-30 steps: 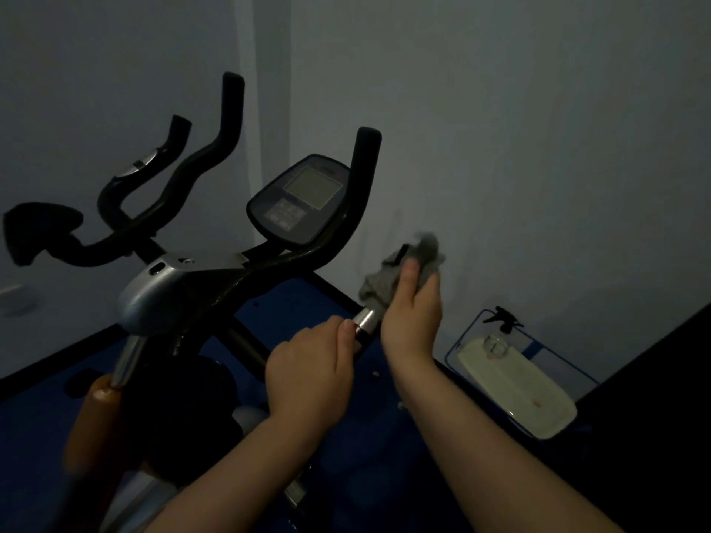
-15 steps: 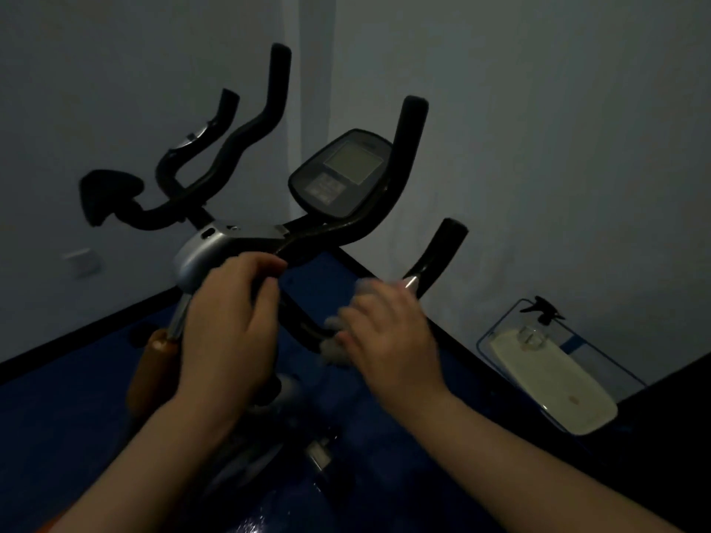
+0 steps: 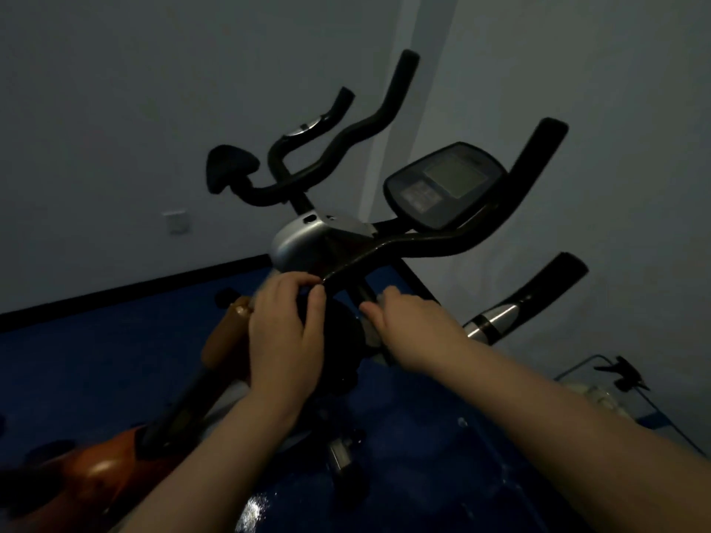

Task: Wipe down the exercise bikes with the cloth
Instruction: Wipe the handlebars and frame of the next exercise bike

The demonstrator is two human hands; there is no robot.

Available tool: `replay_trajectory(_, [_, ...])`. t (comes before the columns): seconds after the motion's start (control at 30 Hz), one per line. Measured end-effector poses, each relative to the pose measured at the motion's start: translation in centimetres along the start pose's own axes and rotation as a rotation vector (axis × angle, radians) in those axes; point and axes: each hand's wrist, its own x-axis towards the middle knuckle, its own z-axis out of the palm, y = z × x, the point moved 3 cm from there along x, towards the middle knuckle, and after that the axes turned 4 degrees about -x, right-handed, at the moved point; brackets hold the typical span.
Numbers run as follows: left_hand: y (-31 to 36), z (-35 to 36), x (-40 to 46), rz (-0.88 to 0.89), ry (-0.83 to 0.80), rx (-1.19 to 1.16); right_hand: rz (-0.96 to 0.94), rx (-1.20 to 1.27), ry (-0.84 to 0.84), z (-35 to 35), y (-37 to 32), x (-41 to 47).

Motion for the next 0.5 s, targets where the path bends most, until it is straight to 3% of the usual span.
replay_trajectory(0.13, [0.0,0.0,0.1,-0.015,-0.016,-0.026,-0.103,-0.268,0.059,0.6,0.3,-3.4])
replay_trajectory(0.27, [-0.2,0.1,0.3,-0.019,-0.025,-0.017,0.051,0.099,-0.064,0.4,-0.5,0.1])
replay_trajectory(0.33, [-0.3,0.1,0.2,-0.033,-0.027,-0.026,0.072,0.206,-0.045,0.3,-0.7,0.7])
replay_trajectory(0.43, [-0.2,0.2,0.3,-0.015,-0.043,0.003,0.026,-0.072,0.025,0.4,-0.7,-2.1])
replay_trajectory(0.5, [-0.3,0.1,0.4,0.005,-0.044,0.040,0.008,-0.102,0.014,0.3,-0.4,-2.4])
